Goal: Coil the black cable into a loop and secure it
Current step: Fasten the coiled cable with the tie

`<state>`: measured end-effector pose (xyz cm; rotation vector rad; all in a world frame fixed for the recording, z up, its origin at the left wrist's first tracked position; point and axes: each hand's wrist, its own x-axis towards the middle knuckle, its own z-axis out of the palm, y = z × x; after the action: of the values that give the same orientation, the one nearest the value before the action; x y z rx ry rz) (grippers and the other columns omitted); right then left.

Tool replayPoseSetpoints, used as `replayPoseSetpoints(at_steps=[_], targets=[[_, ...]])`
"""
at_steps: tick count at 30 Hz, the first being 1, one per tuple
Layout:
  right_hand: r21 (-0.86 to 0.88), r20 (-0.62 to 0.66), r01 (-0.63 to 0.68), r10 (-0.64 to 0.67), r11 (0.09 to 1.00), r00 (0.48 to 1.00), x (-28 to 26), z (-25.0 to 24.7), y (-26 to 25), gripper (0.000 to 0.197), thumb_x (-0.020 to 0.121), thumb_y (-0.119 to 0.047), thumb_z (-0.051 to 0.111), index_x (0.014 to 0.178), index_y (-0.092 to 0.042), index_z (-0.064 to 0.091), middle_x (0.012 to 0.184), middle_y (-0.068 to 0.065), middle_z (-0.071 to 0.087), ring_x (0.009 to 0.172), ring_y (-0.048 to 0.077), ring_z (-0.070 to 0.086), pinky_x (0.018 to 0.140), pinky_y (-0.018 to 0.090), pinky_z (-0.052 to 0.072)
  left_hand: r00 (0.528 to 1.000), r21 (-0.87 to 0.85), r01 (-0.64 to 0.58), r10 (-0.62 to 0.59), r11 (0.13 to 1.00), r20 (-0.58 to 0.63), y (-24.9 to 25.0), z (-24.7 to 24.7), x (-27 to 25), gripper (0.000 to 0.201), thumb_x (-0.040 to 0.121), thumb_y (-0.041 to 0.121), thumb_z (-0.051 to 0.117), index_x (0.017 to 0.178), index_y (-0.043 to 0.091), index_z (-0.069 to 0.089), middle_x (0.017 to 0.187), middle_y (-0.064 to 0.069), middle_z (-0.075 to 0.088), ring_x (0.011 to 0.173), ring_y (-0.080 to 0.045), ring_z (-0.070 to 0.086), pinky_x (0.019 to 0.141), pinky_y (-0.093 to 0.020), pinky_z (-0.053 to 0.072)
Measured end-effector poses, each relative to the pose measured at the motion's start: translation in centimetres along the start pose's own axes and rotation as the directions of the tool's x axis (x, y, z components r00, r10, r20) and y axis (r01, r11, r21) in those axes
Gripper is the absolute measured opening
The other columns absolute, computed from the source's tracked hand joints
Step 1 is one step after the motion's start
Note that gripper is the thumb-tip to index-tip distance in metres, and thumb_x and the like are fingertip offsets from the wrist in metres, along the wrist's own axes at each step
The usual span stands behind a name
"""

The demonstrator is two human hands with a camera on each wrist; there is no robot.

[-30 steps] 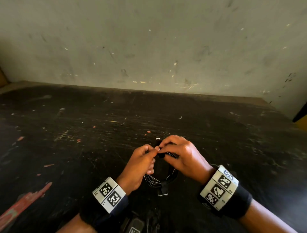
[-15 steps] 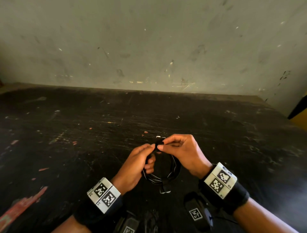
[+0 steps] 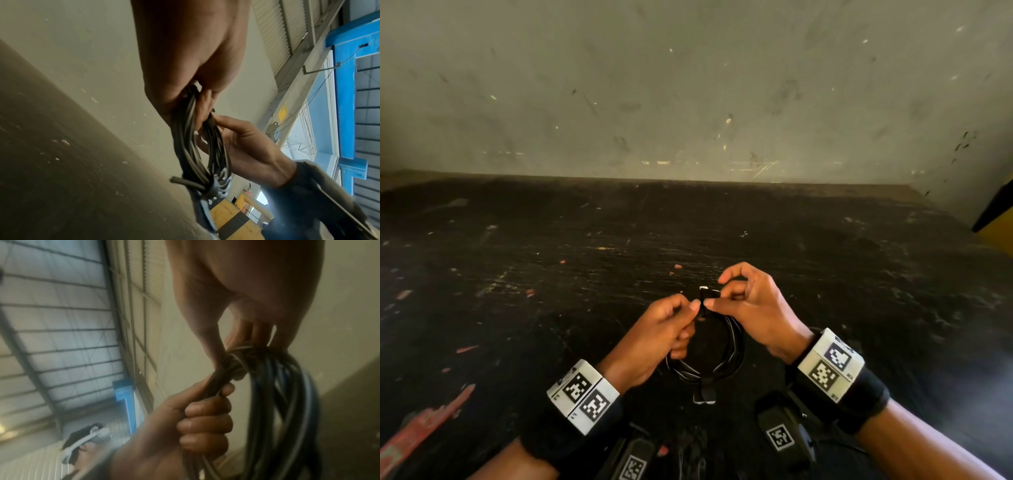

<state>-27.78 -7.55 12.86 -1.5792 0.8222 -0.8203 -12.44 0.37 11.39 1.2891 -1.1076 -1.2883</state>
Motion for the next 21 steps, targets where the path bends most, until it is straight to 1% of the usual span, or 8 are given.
replayPoseSetpoints(at_steps=[3,7,10,13,15,17,19,21], targets=[[-0.061,-0.005,0.003,-0.004,0.998,1.000,0.1,-0.2,0.2,0.030,0.077,-0.011,0.076,0.104,-0.017,0.063,0.071,-0.001,0.068,0.066,0.008,0.066,0.065,0.024,0.054,1.000,0.004,0.003,-0.003,1.000,-0.031,-0.5,0.1,0.3,0.026,0.096,0.025,0.048,0.098,0.001,0.056,0.056,0.001,0.043,0.046,-0.008,0.038,0.045,-0.021,0.036],[-0.120,-0.015,-0.014,0.013,0.993,1.000,-0.3,0.1,1.4,0.018,0.079,-0.011,0.074,0.095,-0.020,0.070,0.074,0.000,0.069,0.065,0.005,0.066,0.061,0.019,0.052,0.999,0.039,0.038,-0.037,0.999,-0.017,-1.5,0.0,0.5,0.029,0.095,0.029,0.049,0.091,0.002,0.058,0.058,0.000,0.045,0.046,-0.007,0.040,0.047,-0.023,0.039],[-0.025,-0.114,-0.092,0.089,0.995,0.990,-0.4,0.1,2.9,0.016,0.078,-0.009,0.074,0.092,-0.018,0.071,0.082,0.005,0.072,0.069,0.009,0.069,0.063,0.020,0.054,0.996,0.053,0.084,-0.082,0.995,-0.039,-2.5,-0.2,0.9,0.042,0.093,0.038,0.050,0.102,-0.001,0.063,0.072,-0.010,0.067,0.064,-0.017,0.063,0.072,-0.033,0.050],[0.128,-0.244,-0.162,0.189,0.979,0.951,-0.2,-0.6,4.2,0.015,0.078,-0.005,0.073,0.087,-0.016,0.068,0.074,0.000,0.067,0.059,0.002,0.065,0.054,0.013,0.049,0.978,-0.021,0.199,-0.200,0.980,-0.057,-4.4,-0.8,1.0,0.049,0.078,0.050,0.059,0.109,0.012,0.066,0.097,-0.013,0.075,0.094,-0.024,0.071,0.089,-0.040,0.053],[0.191,-0.289,-0.200,0.250,0.961,0.924,-0.2,-1.3,5.2,0.015,0.080,-0.004,0.071,0.089,-0.015,0.066,0.077,0.001,0.068,0.060,0.002,0.066,0.055,0.015,0.051,0.950,-0.137,0.303,-0.310,0.943,-0.032,-5.8,-1.0,1.0,0.050,0.072,0.042,0.069,0.113,0.014,0.064,0.107,-0.013,0.073,0.097,-0.027,0.071,0.086,-0.041,0.055],[0.253,-0.301,-0.251,0.323,0.934,0.897,-0.2,-1.8,6.3,0.019,0.082,-0.003,0.069,0.097,-0.012,0.063,0.087,0.008,0.069,0.070,0.012,0.069,0.062,0.025,0.056,0.943,-0.228,0.317,-0.331,0.921,-0.026,-7.2,-0.8,1.1,0.043,0.078,0.026,0.071,0.115,0.007,0.062,0.112,-0.017,0.069,0.088,-0.028,0.072,0.078,-0.037,0.058],[0.287,-0.299,-0.300,0.382,0.910,0.874,-0.3,-2.0,7.5,0.024,0.083,0.000,0.066,0.104,-0.010,0.059,0.096,0.013,0.067,0.079,0.020,0.070,0.061,0.027,0.057,0.943,-0.256,0.285,-0.318,0.924,-0.100,-8.4,-0.7,1.5,0.033,0.082,0.013,0.069,0.112,0.000,0.061,0.105,-0.022,0.069,0.077,-0.023,0.073,0.068,-0.030,0.059],[0.293,-0.299,-0.339,0.423,0.894,0.856,-0.6,-2.1,8.6,0.029,0.085,0.001,0.064,0.111,-0.008,0.056,0.102,0.015,0.064,0.085,0.023,0.069,0.059,0.026,0.057,0.932,-0.260,0.274,-0.323,0.926,-0.166,-9.2,-0.9,2.3,0.025,0.082,0.010,0.069,0.105,0.001,0.063,0.093,-0.018,0.070,0.070,-0.019,0.073,0.063,-0.026,0.058]])
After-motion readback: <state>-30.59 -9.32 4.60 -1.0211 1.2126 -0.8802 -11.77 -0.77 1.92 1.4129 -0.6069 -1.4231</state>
